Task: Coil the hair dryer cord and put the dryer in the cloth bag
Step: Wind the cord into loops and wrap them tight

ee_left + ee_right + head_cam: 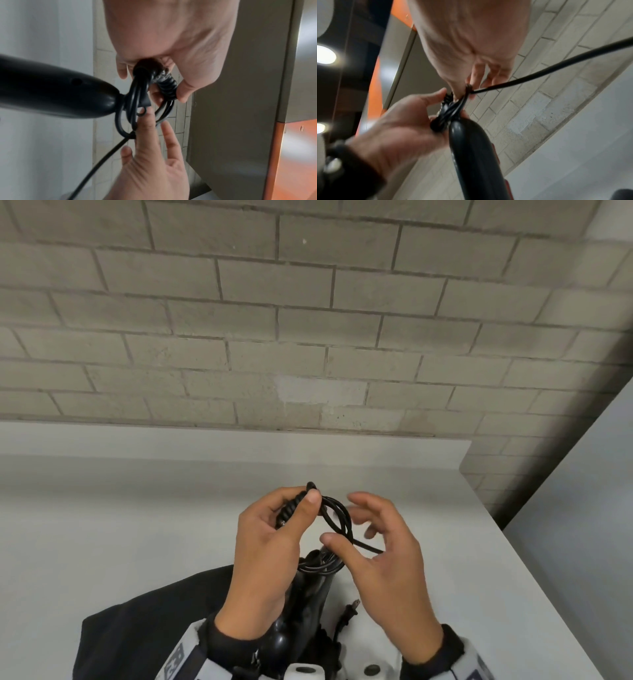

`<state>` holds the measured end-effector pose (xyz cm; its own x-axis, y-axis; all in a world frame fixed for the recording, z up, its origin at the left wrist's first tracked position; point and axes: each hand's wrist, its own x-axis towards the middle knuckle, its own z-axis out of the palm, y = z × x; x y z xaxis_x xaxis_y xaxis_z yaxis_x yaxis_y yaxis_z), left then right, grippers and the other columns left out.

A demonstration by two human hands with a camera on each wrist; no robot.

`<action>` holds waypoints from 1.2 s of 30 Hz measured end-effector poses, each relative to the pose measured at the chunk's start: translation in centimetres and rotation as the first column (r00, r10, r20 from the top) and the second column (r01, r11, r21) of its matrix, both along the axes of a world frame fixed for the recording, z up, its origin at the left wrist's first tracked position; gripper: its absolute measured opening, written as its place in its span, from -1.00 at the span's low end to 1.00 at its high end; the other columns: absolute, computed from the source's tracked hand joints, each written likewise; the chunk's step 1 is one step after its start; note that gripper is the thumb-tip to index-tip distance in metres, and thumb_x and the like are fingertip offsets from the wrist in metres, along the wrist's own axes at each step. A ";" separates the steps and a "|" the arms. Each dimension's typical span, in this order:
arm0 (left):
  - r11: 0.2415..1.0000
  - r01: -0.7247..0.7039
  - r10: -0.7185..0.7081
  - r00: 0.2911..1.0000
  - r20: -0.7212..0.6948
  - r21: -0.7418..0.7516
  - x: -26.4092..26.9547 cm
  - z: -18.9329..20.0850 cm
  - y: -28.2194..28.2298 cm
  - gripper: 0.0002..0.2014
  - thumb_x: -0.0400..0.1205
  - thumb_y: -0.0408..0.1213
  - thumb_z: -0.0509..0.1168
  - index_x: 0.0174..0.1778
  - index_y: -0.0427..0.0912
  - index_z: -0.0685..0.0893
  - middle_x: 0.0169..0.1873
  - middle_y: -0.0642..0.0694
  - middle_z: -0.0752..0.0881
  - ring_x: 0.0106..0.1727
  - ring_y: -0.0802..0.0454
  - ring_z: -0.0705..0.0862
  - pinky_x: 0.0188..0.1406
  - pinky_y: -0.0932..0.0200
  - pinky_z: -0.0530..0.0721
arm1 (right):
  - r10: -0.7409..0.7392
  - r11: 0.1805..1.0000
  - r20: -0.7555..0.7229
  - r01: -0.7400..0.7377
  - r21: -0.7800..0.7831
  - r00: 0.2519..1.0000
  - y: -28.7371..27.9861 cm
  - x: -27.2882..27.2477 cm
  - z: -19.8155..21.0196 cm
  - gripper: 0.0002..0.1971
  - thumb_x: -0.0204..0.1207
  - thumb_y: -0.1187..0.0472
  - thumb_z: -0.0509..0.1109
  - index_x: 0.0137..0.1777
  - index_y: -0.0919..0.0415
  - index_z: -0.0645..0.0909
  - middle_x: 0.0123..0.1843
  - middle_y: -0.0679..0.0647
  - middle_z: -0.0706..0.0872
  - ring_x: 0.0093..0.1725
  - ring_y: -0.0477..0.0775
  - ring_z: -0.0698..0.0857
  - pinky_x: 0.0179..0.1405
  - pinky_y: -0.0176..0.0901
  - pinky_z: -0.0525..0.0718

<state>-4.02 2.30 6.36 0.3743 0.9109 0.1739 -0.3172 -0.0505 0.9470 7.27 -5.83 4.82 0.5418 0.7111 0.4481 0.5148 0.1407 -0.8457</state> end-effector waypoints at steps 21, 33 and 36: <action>0.918 -0.237 0.236 0.971 0.043 0.318 1.1 -1.6 0.2 -0.75 0.60 0.01 0.33 -0.18 -0.09 0.76 -0.30 0.00 0.81 -0.22 0.08 0.77 -0.15 0.41 0.64 | 0.142 0.937 -0.330 -0.234 -0.260 0.933 -0.3 -0.5 3.0 -0.80 0.59 0.02 0.39 -0.17 0.08 0.75 -0.18 -0.01 0.79 -0.14 -0.07 0.77 0.05 -0.14 0.71; 0.887 -0.093 0.141 0.987 -0.073 0.453 0.3 -2.2 1.5 -0.73 0.54 -0.20 0.52 0.15 -0.03 0.75 -0.07 0.12 0.82 -0.02 0.11 0.81 -0.03 0.39 0.69 | 0.278 0.863 -0.904 -0.498 0.087 0.324 0.5 2.1 4.5 -0.75 0.60 0.15 0.31 -0.18 0.33 0.63 -0.56 0.06 0.50 -0.47 0.07 0.67 0.07 0.17 0.79; 0.883 -0.111 0.164 0.983 -0.080 0.457 0.2 -2.4 1.8 -0.75 0.55 -0.17 0.48 0.14 0.07 0.75 -0.11 0.09 0.83 -0.14 0.02 0.85 -0.08 0.18 0.78 | 0.271 0.864 -0.934 -0.486 0.129 0.234 0.6 1.9 4.1 -0.75 0.56 0.13 0.35 -0.16 0.35 0.61 -0.59 0.03 0.46 -0.57 -0.01 0.61 -0.20 0.00 0.83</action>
<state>-3.85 4.13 3.94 0.2925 0.7890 0.5402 -0.1687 -0.5135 0.8414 9.17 -5.20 8.95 0.1585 0.9512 -0.2649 -0.6600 -0.0975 -0.7450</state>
